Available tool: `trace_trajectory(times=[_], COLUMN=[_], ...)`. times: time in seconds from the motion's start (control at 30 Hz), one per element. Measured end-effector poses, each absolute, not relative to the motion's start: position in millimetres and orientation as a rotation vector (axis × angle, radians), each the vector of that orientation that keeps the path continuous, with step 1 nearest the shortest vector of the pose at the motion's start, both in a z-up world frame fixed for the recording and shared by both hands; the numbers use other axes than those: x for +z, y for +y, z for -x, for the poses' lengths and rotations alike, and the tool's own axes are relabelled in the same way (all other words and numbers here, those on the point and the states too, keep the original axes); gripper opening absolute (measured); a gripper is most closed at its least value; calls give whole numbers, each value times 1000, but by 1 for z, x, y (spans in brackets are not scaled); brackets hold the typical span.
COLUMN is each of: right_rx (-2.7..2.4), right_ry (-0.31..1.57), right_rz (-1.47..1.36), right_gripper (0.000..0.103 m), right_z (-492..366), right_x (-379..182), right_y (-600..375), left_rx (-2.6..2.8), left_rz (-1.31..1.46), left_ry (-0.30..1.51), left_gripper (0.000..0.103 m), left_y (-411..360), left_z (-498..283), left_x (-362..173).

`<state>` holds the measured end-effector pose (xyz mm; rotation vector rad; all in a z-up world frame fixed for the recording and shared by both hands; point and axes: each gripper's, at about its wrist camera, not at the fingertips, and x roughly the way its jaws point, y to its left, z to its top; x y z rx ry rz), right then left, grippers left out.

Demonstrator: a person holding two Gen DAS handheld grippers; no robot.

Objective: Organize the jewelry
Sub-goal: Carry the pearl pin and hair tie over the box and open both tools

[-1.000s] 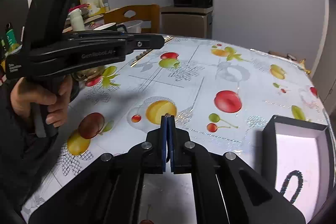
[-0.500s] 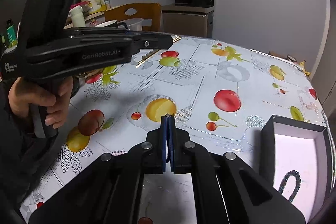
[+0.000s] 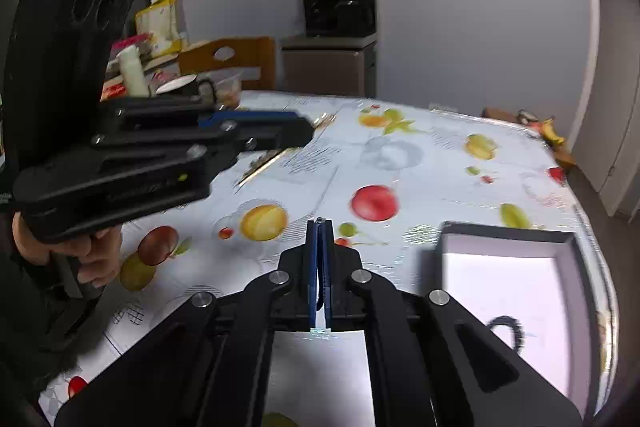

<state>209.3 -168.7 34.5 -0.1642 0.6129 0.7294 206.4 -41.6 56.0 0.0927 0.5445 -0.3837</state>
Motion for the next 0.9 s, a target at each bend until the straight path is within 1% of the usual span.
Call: trace_trajectory(times=[0.27,0.53,0.9], right_rx=[641,533,425], right_ry=[592,561,626], right_rz=[127,66,7], right_gripper=[2,2,2], right_z=[-215,-217,-215], right_x=[40,43,13], right_y=[-223,-290,-355], left_rx=[-462,-598,-672], left_rz=[-111,-107,-157], left_ry=[514,520,598], left_gripper=[8,8,8], left_y=[-84,-133,-181], left_z=[-195,-192,-197], left_x=[53,34,8])
